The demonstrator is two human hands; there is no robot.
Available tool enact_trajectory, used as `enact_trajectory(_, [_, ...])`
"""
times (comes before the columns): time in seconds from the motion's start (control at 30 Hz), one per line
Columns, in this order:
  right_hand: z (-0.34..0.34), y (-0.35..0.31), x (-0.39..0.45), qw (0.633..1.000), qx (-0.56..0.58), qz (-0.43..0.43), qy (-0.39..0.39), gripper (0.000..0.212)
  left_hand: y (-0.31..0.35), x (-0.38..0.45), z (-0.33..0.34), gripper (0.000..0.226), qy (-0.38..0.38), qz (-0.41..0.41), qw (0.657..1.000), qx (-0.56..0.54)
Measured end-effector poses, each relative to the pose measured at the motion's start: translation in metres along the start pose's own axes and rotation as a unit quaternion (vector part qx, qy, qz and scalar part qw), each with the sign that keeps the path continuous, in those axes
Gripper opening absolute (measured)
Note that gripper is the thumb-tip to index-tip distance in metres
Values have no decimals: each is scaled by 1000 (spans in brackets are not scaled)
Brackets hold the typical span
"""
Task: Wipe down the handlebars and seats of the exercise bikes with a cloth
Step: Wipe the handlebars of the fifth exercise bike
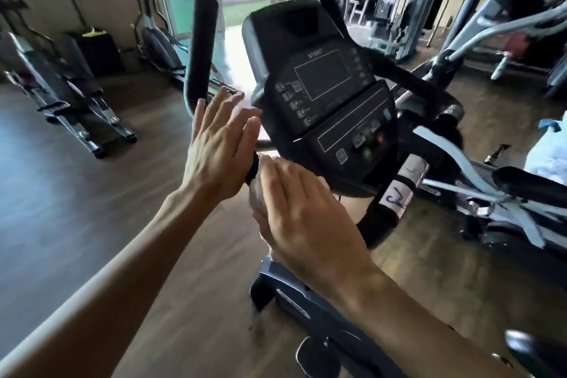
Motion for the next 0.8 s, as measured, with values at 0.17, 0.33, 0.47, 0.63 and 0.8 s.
enact_trajectory(0.17, [-8,44,-62,995,1,-100,19,55,22,-14,11,52,19,-64,998,-4])
enact_trajectory(0.33, [-1,35,-42,997,24,-58,37,50,23,-11,16,46,33,-76,996,20])
enact_trajectory(0.47, [2,14,-20,998,40,1,46,52,20,-13,13,49,45,-62,997,17])
enact_trajectory(0.63, [-6,34,-51,989,26,-120,85,46,17,-17,10,43,39,-62,997,39])
enact_trajectory(0.8, [-10,85,-68,967,29,-252,20,56,29,-18,7,48,20,-108,992,62])
Point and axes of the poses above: each hand's wrist, its own x-axis towards the middle knuckle, its own z-axis out of the palm, y = z × x, the point moved 4 cm from there along x, towards the middle knuckle, and after that the axes turned 15 degrees about -y, right-handed, at the moved point
